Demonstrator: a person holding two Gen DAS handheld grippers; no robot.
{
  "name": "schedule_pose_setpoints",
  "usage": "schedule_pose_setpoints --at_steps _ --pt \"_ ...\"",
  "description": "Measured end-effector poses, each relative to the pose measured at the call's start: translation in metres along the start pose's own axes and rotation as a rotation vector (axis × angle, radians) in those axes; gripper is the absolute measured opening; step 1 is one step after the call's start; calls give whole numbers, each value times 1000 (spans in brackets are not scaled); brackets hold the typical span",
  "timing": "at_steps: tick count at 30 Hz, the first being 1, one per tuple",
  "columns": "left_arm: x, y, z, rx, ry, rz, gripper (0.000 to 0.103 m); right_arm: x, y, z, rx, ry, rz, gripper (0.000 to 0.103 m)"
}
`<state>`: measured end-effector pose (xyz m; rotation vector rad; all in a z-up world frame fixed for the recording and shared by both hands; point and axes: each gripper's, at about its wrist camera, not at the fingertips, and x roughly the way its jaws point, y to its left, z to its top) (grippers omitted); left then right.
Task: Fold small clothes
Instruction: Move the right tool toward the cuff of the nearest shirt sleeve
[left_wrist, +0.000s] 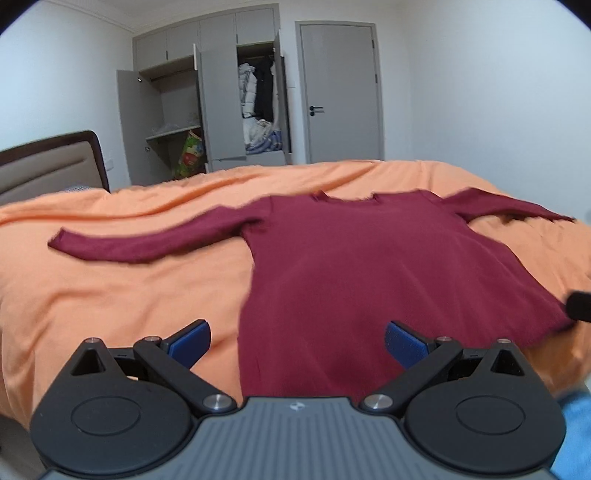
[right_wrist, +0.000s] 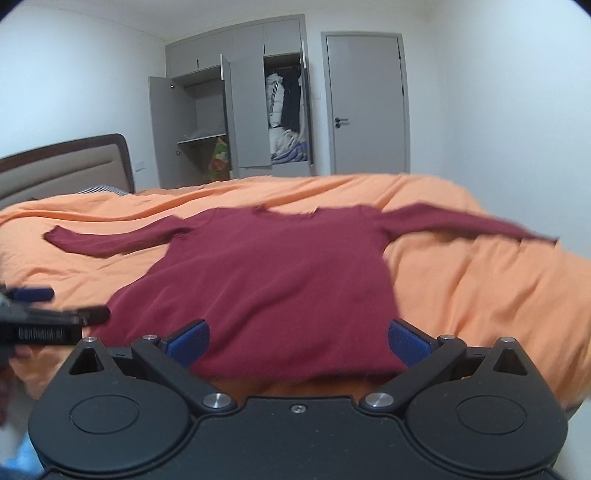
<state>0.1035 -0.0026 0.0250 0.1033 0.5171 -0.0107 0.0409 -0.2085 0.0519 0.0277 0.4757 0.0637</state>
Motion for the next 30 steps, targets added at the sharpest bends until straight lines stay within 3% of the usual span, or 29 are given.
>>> schedule_pose_setpoints --at_steps 5,13,22,30 --pt "27 4 49 -2 -53 48 103 16 -12 31 -43 -31 -64 103" --pt "62 6 105 7 -88 42 103 53 -41 63 -47 -30 -114 103" --pt "135 -7 159 -2 -41 27 103 111 -78 89 -4 49 -169 103" --pt "200 -34 174 -7 49 -15 103 146 -130 101 33 61 -233 103"
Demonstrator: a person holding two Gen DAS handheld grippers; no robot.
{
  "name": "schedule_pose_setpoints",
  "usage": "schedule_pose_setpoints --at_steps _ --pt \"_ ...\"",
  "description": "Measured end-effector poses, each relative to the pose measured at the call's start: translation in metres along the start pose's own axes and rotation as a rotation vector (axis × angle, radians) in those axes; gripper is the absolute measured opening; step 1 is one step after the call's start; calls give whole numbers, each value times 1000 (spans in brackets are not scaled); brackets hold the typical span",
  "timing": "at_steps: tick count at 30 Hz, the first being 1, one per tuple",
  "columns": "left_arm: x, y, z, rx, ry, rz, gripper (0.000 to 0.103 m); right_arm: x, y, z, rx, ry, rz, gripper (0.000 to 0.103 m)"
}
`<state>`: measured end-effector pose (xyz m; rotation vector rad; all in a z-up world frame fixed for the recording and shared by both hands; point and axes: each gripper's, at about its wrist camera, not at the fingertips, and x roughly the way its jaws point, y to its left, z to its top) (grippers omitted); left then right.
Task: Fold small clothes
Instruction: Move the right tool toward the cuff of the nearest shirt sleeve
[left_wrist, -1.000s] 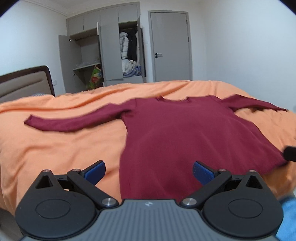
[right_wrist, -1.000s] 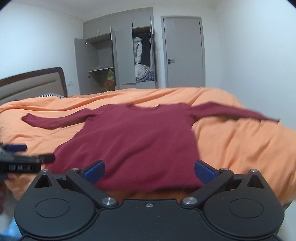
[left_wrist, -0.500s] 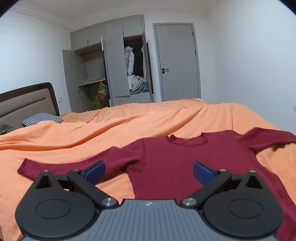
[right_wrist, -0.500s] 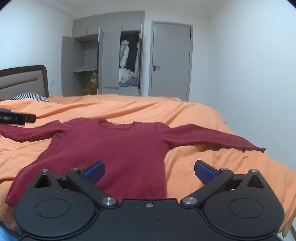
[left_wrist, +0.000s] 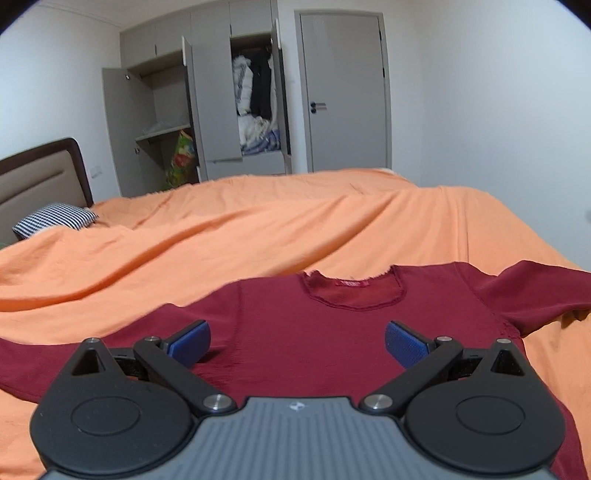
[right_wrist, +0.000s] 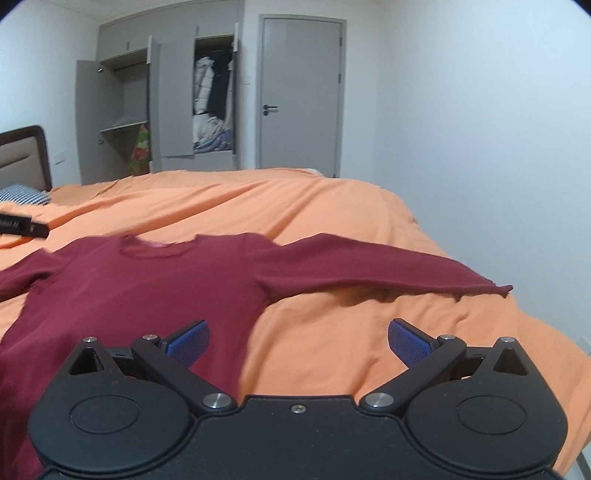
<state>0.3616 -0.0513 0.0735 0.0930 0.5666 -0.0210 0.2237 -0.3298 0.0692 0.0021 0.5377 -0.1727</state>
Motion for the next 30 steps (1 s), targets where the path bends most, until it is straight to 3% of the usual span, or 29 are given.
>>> schedule_pose_setpoints --at_steps 9,15,20,26,30 --pt "54 -26 1 -1 69 -23 103 63 -55 11 -5 -31 -43 103" --pt "82 -37 -14 -20 57 8 103 109 -99 23 54 -27 -87 103" --pt "97 -49 -39 -21 57 11 103 142 -146 32 135 -18 -210 103" --pt "109 -56 -61 -64 74 0 103 186 -189 35 118 27 -323 103" --pt "115 -53 -69 -104 88 -7 103 206 -225 34 256 55 -333 102"
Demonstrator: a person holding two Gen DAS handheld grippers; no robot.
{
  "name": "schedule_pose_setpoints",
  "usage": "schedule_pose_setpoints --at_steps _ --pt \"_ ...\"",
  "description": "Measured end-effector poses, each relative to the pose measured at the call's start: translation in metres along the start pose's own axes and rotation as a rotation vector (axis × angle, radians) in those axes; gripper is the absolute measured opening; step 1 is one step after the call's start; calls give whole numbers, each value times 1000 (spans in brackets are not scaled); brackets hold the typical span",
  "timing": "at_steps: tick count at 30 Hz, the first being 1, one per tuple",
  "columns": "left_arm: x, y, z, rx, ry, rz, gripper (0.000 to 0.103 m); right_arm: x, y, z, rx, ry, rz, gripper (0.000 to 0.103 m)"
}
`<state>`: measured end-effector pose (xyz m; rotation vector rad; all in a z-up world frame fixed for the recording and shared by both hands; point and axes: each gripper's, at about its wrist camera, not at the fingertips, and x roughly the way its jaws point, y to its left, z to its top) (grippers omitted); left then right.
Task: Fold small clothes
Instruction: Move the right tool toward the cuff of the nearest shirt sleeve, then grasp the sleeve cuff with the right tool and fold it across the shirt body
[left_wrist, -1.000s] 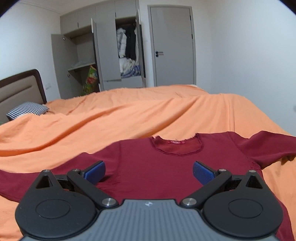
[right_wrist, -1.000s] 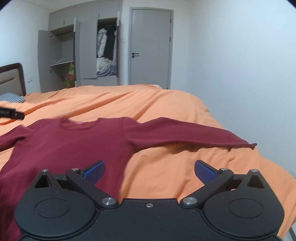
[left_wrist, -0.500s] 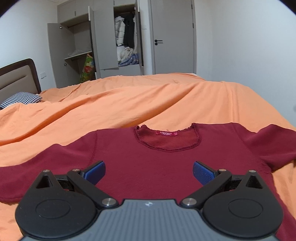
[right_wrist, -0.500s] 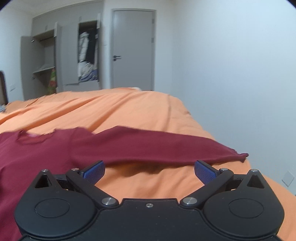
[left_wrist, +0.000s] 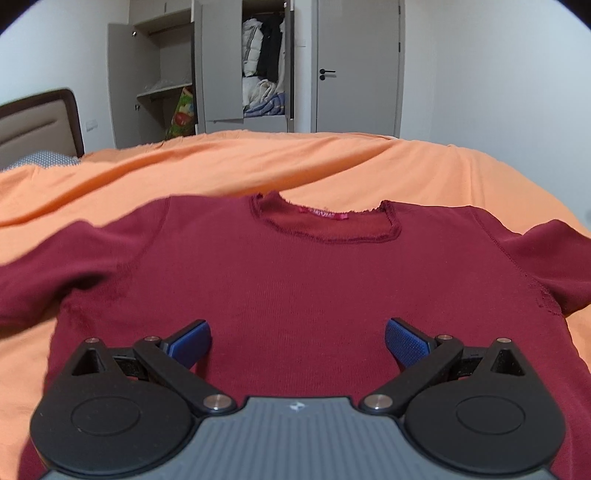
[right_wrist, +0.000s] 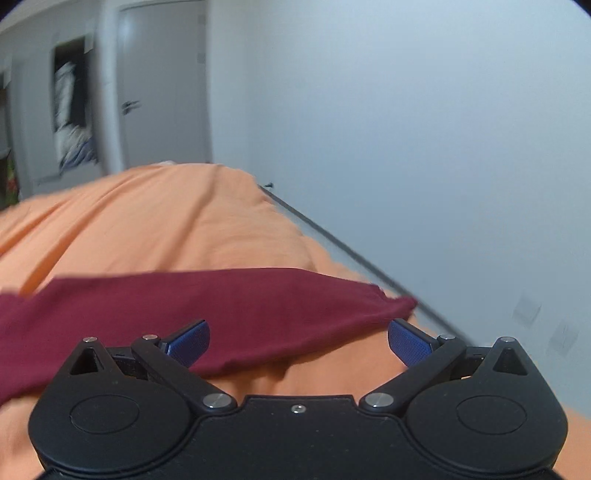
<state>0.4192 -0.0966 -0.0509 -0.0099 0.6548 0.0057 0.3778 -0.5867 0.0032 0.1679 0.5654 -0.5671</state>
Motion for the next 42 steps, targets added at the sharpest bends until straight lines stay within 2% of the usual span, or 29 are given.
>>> schedule_pose_setpoints --at_steps 4,7,9,10,12,13,14,15,19,24,33,37,42 --pt "3 5 -1 -25 11 -18 103 27 -21 4 149 43 -30 98" --pt "3 4 1 -24 14 -17 103 39 -35 5 255 61 -34 82" --pt "3 3 3 -20 20 -16 103 45 -42 6 309 58 -44 64" --pt "2 3 4 -18 25 -17 103 48 -44 7 325 61 -51 59" --pt "1 3 10 -17 38 -17 103 53 -48 10 351 71 -72 32" --pt "-1 3 13 -17 43 -15 103 57 -50 13 358 70 -76 24" --pt "-3 4 16 -17 43 -12 103 58 -49 15 356 63 -76 10" --pt "-5 4 19 -16 41 -4 103 56 -49 17 346 56 -72 7" --pt "-17 8 32 -7 19 9 103 36 -34 36 278 -24 -30 5" --pt "-33 21 49 -47 -3 1 103 -10 14 69 155 -155 81 5" --pt "-68 63 71 -136 -53 18 103 -104 158 103 -67 -355 440 5" --pt "-86 95 79 -175 -90 47 103 -136 225 94 -136 -383 604 5" --pt "-98 135 79 -225 -119 118 103 -159 312 52 -218 -319 741 5"
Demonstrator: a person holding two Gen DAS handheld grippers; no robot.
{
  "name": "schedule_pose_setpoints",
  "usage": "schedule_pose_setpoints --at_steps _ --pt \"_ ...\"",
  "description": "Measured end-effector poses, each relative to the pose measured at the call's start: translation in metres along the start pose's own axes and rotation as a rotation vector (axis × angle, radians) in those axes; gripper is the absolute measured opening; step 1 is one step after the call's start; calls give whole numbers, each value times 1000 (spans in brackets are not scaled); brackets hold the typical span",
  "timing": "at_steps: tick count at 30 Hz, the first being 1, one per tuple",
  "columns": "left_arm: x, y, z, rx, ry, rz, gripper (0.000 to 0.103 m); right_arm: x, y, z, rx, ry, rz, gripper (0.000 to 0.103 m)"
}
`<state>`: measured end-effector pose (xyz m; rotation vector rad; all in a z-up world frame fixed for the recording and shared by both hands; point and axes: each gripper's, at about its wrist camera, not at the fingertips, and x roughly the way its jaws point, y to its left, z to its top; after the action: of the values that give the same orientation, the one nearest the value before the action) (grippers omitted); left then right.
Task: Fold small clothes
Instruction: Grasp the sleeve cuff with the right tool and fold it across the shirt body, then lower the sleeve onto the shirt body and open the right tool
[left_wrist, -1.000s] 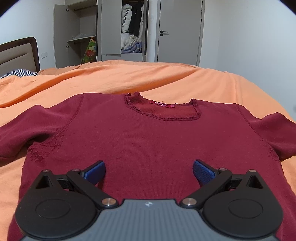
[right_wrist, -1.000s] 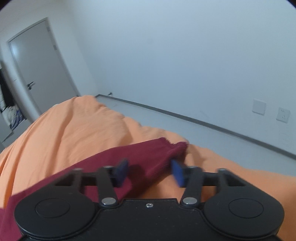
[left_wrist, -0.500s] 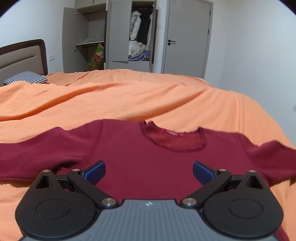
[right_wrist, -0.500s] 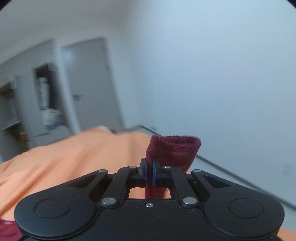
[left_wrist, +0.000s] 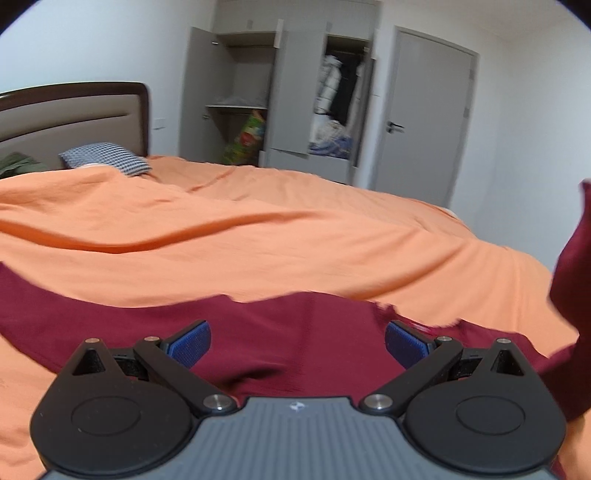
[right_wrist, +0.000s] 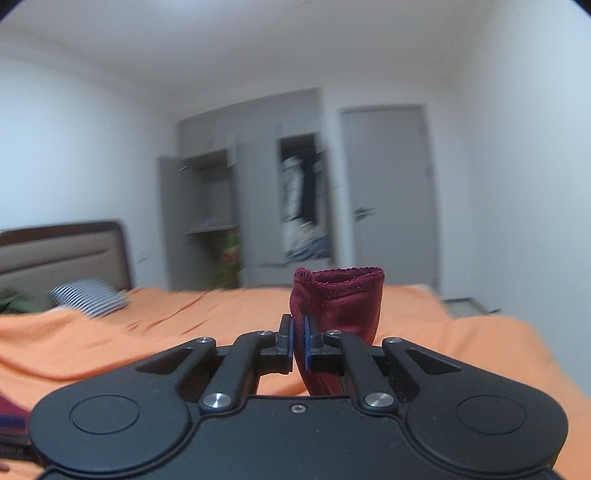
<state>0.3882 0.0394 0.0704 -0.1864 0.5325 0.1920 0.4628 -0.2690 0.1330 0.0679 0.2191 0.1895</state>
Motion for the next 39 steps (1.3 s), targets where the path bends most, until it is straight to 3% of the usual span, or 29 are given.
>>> schedule_pose_setpoints --at_steps 3,9,15,19,20,21,27,32,36,39 --pt "1 24 1 -44 6 44 103 23 54 -27 -3 78 66 5" --pt "7 60 -6 -86 32 110 103 48 154 -93 -125 237 142 5" --pt "14 78 -14 -106 53 136 103 56 204 -138 -274 339 173 7" --pt "18 76 -19 -111 64 125 103 59 213 -157 -319 426 226 26" --pt "19 75 -20 -111 67 120 103 56 214 -162 -325 450 243 38" --pt "19 74 -21 -110 68 115 103 54 209 -161 -328 465 260 51" --pt "33 56 -24 -114 68 50 103 16 177 -139 -298 443 280 101" --pt "50 32 -31 -120 98 -123 103 -14 119 -125 -292 387 127 102" --pt "65 17 -40 -145 166 -188 101 -26 52 -123 -187 370 -44 102" --pt "73 7 -45 -165 198 -192 83 -26 6 -127 -108 366 -180 102"
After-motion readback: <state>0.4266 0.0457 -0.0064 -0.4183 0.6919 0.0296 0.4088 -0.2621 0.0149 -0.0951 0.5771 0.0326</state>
